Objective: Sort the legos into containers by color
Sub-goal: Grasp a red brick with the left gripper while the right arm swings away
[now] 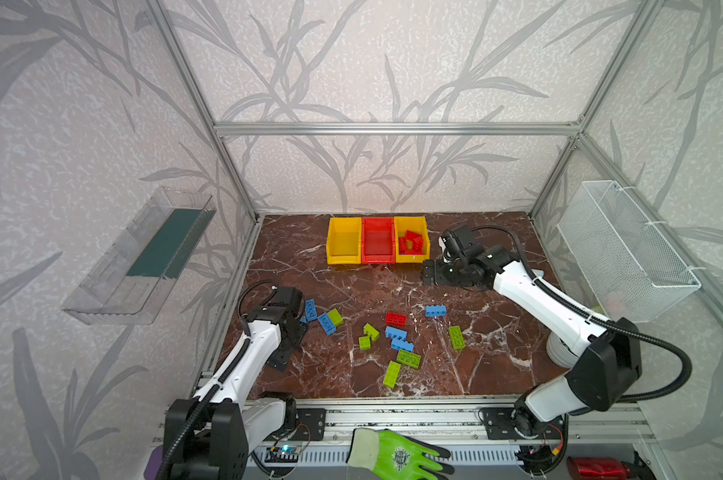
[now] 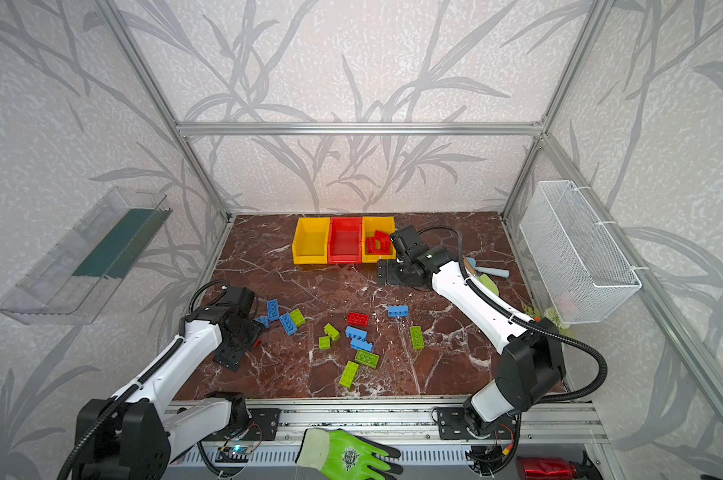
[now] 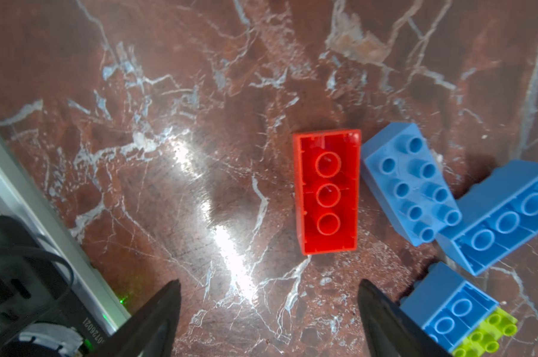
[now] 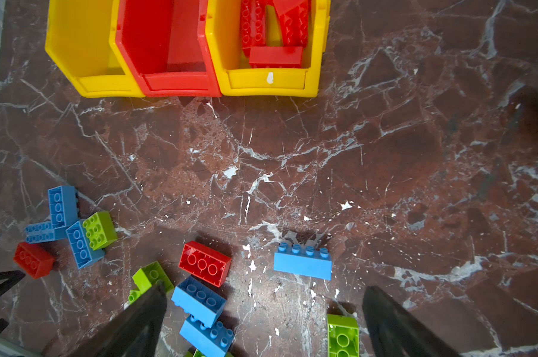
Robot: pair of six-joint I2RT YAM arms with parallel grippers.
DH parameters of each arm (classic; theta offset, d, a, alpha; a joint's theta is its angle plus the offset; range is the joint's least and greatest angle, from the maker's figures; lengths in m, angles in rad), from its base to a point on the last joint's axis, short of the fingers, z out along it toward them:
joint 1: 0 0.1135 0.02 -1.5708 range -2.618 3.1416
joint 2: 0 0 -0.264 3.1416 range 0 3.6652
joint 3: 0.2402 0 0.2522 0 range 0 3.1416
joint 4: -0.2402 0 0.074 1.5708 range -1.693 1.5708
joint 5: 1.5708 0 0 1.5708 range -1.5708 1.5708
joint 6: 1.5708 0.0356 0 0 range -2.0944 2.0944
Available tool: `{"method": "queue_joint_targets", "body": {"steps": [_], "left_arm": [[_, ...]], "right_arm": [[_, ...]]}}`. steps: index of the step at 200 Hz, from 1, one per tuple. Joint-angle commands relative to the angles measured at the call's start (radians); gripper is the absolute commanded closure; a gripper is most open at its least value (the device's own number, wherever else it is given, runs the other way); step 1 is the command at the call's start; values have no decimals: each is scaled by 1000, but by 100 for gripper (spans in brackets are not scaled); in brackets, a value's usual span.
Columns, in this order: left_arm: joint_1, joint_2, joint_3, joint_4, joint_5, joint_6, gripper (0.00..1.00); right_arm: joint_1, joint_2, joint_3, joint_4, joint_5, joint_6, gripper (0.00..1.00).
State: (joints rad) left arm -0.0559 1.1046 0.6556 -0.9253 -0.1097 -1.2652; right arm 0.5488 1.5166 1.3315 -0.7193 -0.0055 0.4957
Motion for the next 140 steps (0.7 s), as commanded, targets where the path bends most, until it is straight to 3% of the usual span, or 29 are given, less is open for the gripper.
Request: {"method": "queue_joint_targets", "body": {"steps": [1,103,140], "left_arm": [[5,-6,1,-18,-27,-36,12],[5,159,50,57,-15,37,14],[5,225,102,22,-65,71,14]], "right_arm": [[-2,-66,-54,3,-34,-29,1],[-74,-118,-103,2,-85,-88,1],[-76,-134,-143,25,-87,-80,1]]}}
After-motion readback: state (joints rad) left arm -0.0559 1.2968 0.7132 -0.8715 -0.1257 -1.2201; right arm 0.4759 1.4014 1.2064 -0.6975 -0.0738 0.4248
